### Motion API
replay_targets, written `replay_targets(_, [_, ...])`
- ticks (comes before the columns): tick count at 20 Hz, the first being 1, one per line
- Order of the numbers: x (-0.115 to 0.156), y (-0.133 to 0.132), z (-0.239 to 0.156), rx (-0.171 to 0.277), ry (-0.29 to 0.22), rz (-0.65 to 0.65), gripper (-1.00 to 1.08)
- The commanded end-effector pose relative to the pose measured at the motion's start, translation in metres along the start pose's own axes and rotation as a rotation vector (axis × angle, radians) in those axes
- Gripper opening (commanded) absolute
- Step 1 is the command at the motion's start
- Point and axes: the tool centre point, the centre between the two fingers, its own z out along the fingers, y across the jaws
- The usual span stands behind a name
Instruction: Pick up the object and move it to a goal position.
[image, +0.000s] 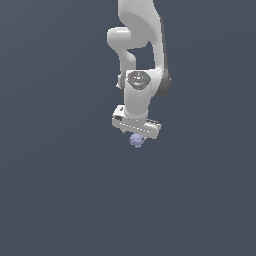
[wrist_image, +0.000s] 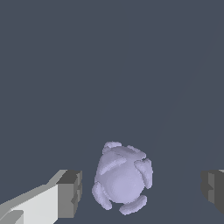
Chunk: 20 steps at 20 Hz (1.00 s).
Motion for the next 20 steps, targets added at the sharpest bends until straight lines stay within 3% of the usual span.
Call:
replay_targets(1, [-0.008, -0.002, 0.006, 0.003, 0.003, 0.063, 1.0])
replay_targets(11, [-0.029, -0.007, 0.023, 0.01, 0.011, 0.242, 1.0])
replay_targets(20, [-0.036, -0.008, 0.028, 0.012, 0.013, 0.294, 1.0])
